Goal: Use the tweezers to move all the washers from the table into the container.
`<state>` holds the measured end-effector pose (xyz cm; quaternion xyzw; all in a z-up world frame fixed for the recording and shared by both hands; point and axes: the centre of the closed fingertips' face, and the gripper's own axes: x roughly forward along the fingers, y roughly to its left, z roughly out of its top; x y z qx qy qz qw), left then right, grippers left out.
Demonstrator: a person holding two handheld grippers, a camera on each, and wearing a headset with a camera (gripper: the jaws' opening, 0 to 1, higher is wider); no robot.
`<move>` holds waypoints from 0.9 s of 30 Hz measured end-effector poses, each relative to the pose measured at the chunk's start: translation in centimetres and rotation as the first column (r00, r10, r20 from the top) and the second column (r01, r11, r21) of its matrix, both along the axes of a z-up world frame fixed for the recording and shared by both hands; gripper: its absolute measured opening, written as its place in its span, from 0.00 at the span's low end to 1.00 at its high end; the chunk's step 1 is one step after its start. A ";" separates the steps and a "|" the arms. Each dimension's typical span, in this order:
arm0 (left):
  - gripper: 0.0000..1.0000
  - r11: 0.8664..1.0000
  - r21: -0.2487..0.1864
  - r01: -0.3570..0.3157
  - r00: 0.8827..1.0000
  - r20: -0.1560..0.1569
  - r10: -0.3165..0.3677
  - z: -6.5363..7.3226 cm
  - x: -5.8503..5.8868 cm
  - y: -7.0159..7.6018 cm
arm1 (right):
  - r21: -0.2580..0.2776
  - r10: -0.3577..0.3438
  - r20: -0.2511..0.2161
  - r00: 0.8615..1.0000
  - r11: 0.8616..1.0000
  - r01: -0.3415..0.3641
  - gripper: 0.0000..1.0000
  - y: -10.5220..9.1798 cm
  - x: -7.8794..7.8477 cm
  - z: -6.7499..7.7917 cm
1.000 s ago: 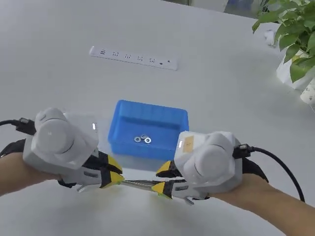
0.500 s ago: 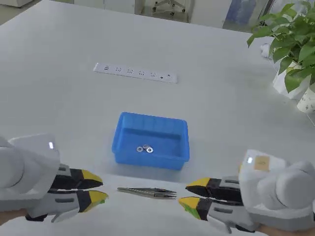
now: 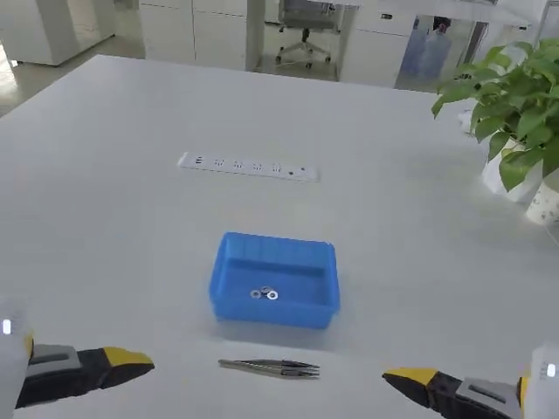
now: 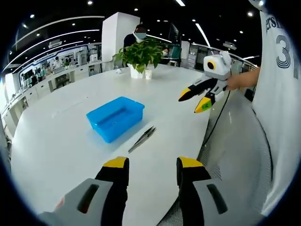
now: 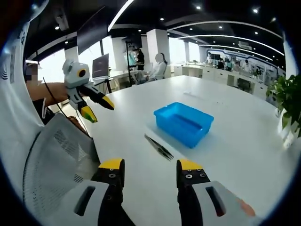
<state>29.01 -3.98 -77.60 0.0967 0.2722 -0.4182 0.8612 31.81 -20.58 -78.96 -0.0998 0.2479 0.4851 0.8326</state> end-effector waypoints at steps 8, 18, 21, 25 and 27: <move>0.58 0.994 -0.062 -0.085 0.996 -0.024 0.083 1.2 -0.9 0.3 | 0.001 -0.049 -0.011 0.999 0.999 0.049 0.47 -1.2 -0.7 0.3; 0.65 0.997 -0.037 -0.069 0.997 0.029 0.070 2.4 -2.9 0.1 | -0.023 -0.024 0.033 0.999 0.999 0.024 0.49 -1.6 -2.3 1.3; 0.67 0.996 -0.037 -0.079 0.996 0.032 0.080 2.5 -2.9 0.2 | -0.043 -0.013 0.048 0.999 0.999 0.015 0.49 -1.7 -2.7 1.3; 0.69 0.994 -0.051 -0.096 0.995 0.025 0.098 2.7 -3.0 0.2 | -0.056 -0.010 0.058 0.998 0.998 0.014 0.50 -1.7 -2.8 1.5; 0.69 0.994 -0.049 -0.095 0.995 0.030 0.097 2.9 -3.1 0.1 | -0.052 -0.014 0.067 0.998 0.999 0.018 0.50 -1.6 -2.7 1.8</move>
